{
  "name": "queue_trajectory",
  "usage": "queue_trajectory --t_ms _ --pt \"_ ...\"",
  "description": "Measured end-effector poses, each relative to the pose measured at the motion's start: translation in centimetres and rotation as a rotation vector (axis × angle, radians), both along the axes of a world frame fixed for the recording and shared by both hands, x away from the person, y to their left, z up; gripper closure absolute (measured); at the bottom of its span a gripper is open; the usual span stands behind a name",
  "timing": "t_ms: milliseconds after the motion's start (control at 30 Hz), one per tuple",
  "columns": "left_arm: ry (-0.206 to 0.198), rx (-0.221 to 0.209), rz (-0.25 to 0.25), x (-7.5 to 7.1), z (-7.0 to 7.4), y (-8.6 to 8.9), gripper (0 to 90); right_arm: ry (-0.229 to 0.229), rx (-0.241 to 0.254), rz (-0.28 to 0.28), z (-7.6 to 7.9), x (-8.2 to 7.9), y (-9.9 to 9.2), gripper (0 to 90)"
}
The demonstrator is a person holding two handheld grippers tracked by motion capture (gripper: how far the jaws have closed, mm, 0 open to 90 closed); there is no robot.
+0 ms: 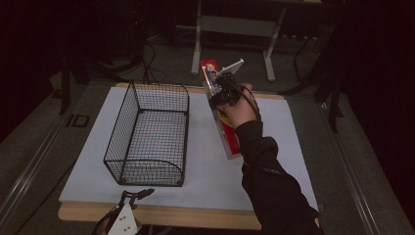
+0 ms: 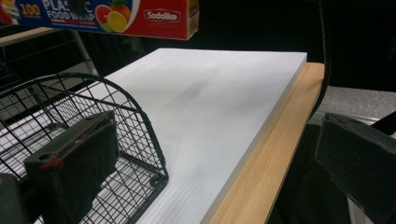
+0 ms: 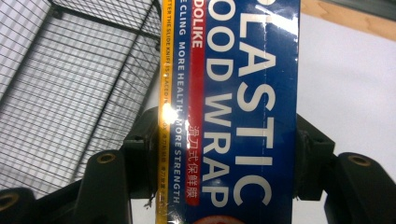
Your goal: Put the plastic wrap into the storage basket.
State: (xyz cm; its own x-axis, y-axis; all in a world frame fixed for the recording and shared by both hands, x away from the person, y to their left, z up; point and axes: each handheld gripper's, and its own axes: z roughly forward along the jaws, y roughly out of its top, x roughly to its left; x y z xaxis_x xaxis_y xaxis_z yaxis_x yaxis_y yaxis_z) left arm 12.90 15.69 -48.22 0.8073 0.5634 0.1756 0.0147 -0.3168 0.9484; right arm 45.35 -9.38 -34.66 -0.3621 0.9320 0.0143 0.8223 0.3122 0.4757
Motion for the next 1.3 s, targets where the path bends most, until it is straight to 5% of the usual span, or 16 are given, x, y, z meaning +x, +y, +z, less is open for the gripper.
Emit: queue_trajectory --t_ms 600,1300 --pt "0.0 -0.005 -0.002 0.0 0.0 0.1 0.2 -0.059 0.061 0.144 2.9 -2.0 7.3 39.2" --pt "-0.003 -0.016 -0.001 -0.3 0.1 0.4 0.2 -0.121 0.124 0.252 1.6 -2.5 14.8 39.2"
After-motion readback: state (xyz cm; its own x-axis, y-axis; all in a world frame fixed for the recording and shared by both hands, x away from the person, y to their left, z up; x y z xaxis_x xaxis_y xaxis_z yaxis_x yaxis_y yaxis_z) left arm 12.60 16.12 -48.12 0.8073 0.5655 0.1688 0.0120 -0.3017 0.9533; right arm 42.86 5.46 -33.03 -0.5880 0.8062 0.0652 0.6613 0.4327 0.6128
